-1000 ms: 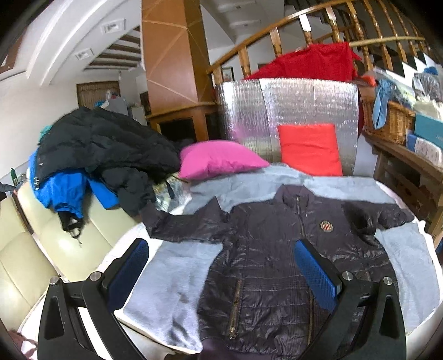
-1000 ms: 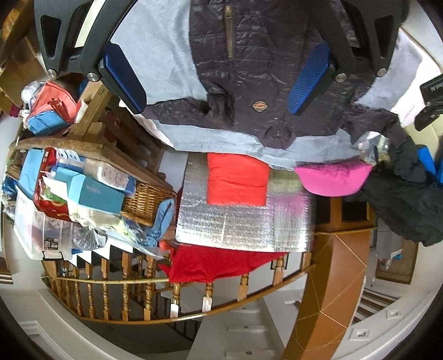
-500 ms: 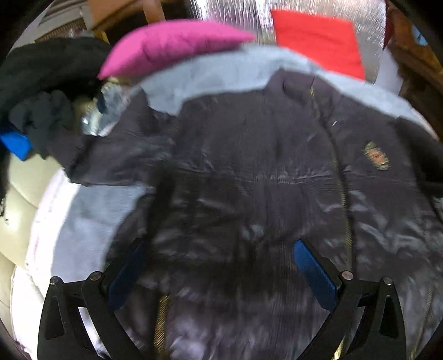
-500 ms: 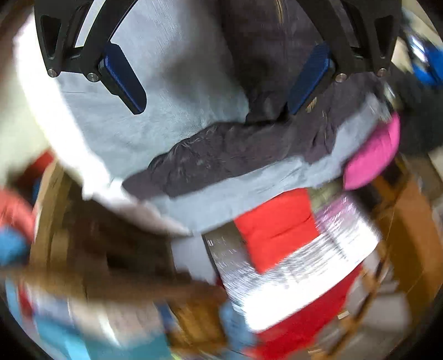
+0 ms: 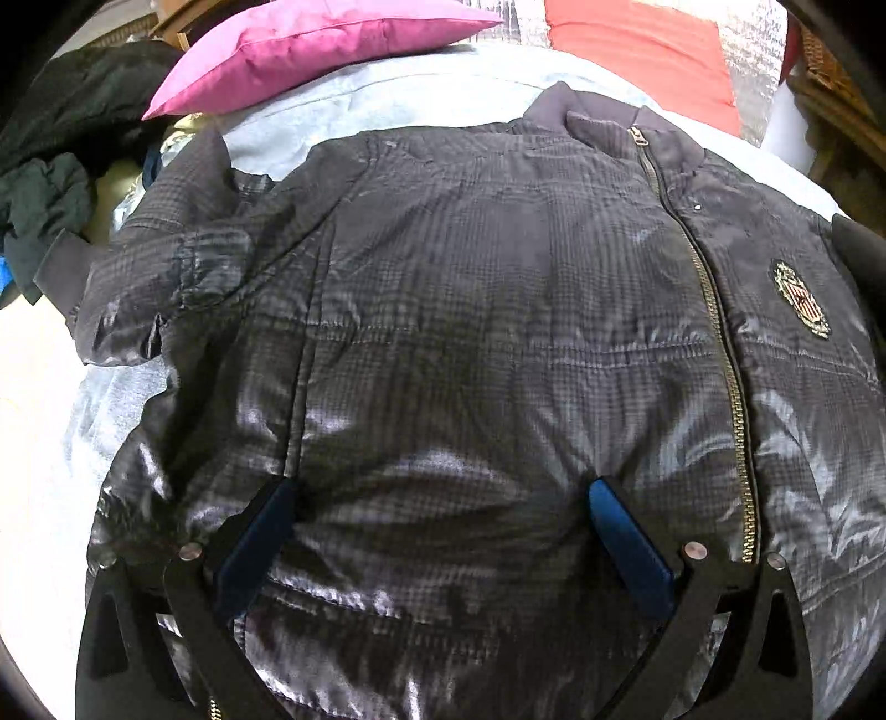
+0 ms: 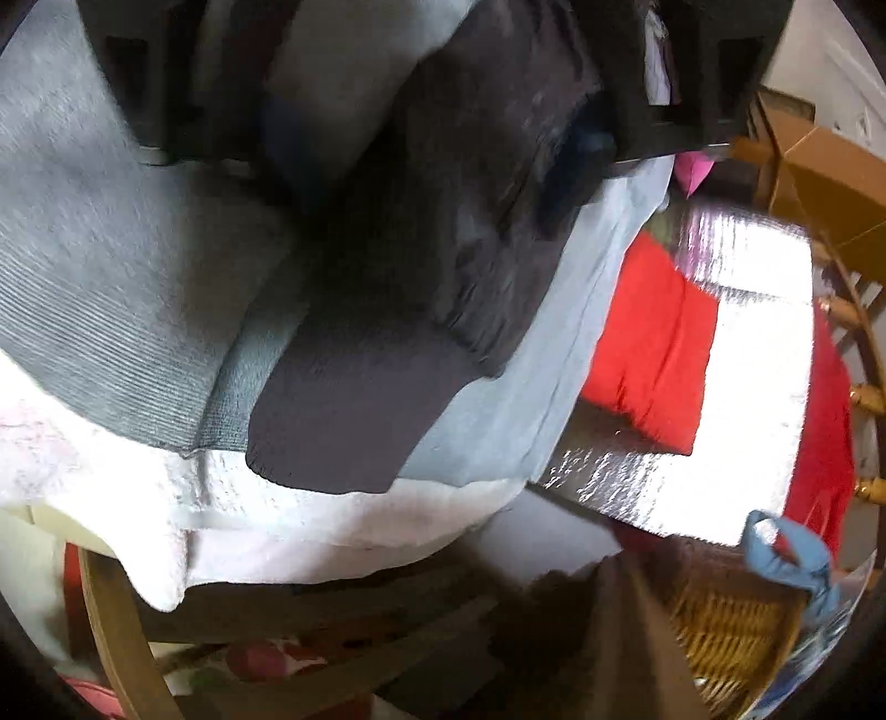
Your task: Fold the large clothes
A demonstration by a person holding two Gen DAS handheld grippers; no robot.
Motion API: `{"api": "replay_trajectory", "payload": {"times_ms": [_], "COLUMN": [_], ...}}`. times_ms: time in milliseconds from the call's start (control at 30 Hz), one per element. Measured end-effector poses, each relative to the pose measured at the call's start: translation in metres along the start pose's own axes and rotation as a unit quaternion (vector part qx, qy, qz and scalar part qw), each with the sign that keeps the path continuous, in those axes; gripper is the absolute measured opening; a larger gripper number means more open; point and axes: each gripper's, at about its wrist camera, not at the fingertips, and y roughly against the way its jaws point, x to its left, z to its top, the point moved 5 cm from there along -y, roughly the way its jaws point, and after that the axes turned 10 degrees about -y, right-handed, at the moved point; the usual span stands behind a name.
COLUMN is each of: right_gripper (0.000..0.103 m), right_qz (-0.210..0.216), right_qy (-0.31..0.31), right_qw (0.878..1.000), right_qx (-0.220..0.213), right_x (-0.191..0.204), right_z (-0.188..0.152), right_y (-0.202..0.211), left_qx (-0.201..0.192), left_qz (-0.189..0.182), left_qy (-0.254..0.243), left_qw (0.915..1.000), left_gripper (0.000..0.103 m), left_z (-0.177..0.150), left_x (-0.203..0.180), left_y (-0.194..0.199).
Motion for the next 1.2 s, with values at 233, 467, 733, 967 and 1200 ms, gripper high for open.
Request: {"api": "replay_trajectory", "payload": {"times_ms": [233,467,733,967,1200], "right_gripper": [0.024,0.023,0.023,0.023,0.053], "right_qz": [-0.027,0.048,0.122,0.148,0.120], "right_qy": [0.070,0.175,0.280,0.336,0.338], "right_qw": [0.997,0.981,0.952,0.928,0.912], "right_qx": [-0.034,-0.065,-0.018,0.066,0.198], "right_x": [0.022,0.109,0.216,0.261,0.244], "right_z": [0.004,-0.051,-0.183,-0.328,-0.462], "right_y": [-0.005,0.049,0.080,0.052,-0.016], "left_qx": [0.008,-0.095,-0.133,-0.142,-0.146], "left_qz": [-0.003,0.077,0.125,0.119,0.135], "left_qy": [-0.006,0.046,0.051,0.093,0.112], "left_qw": [1.0000,0.9914,0.9819,0.9783,0.9736], "left_gripper": [0.103,0.103,0.103,0.103,0.103], "left_z": [0.000,0.026,0.017,0.001,-0.014], "left_x": [0.004,0.043,0.090,0.148,0.187], "left_y": [0.009,0.065,0.094,0.100,0.102]}}
